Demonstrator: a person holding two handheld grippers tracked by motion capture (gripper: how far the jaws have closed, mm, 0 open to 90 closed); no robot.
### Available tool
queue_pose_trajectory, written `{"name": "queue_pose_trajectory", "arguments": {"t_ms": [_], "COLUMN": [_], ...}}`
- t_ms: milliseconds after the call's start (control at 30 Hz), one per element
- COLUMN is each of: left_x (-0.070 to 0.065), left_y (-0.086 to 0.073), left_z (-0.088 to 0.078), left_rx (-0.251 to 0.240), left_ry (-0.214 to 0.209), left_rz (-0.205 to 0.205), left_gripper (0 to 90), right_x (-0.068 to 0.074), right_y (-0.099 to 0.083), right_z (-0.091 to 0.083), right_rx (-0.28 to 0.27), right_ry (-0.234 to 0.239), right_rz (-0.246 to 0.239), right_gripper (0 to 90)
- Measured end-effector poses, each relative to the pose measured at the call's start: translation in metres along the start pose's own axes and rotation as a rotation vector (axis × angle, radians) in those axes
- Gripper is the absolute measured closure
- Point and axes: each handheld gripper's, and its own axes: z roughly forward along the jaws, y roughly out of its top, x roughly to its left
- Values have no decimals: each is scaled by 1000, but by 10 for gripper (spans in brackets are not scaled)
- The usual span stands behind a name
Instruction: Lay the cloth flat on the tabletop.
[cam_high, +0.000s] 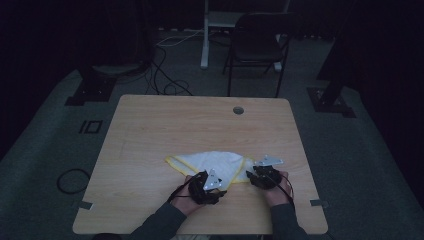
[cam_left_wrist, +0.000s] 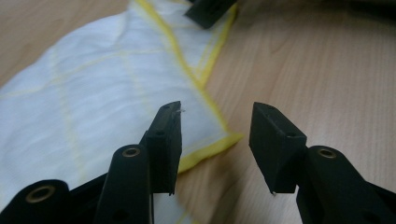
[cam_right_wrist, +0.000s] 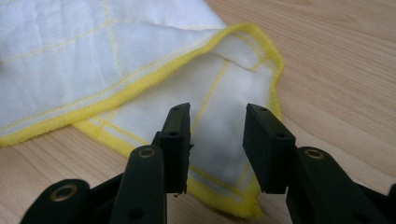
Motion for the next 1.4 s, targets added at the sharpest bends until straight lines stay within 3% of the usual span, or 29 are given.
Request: {"name": "queue_pose_trajectory", "arguments": {"t_ms": [100, 267, 433, 633, 733, 900, 1000, 1033, 1267, 1400], "left_x": [-1, 4, 13, 24, 34, 56, 64, 74, 114, 132], "left_y": [0, -4, -1, 4, 8, 17, 22, 26, 30, 32], "left_z": [11, 20, 19, 14, 7, -8, -14, -20, -21, -16], "left_rx": [39, 38, 60, 44, 3, -60, -84, -103, -112, -93], "left_ry": [-19, -28, 6, -1, -12, 10, 33, 62, 129, 158], "left_rz": [14, -37, -71, -104, -151, -197, -208, -221, -294, -306], "left_gripper": [532, 554, 818, 877, 877, 878, 879, 880, 883, 884], "right_x": [2, 2, 2, 4, 6, 8, 9, 10, 21, 35], "right_y": [0, 0, -1, -1, 0, 1, 2, 3, 9, 16], "right_z": [2, 3, 3, 2, 0, -4, -5, -5, -2, 3], "right_rx": [4, 1, 4, -4, -9, -32, -36, -39, -52, -65], "right_ry": [0, 7, 9, 13, 15, 18, 18, 22, 40, 80], "right_rz": [-13, -6, -3, -8, -16, -23, -23, -30, -49, -59], "right_gripper": [615, 613, 610, 606, 605, 603, 603, 603, 602, 611]}}
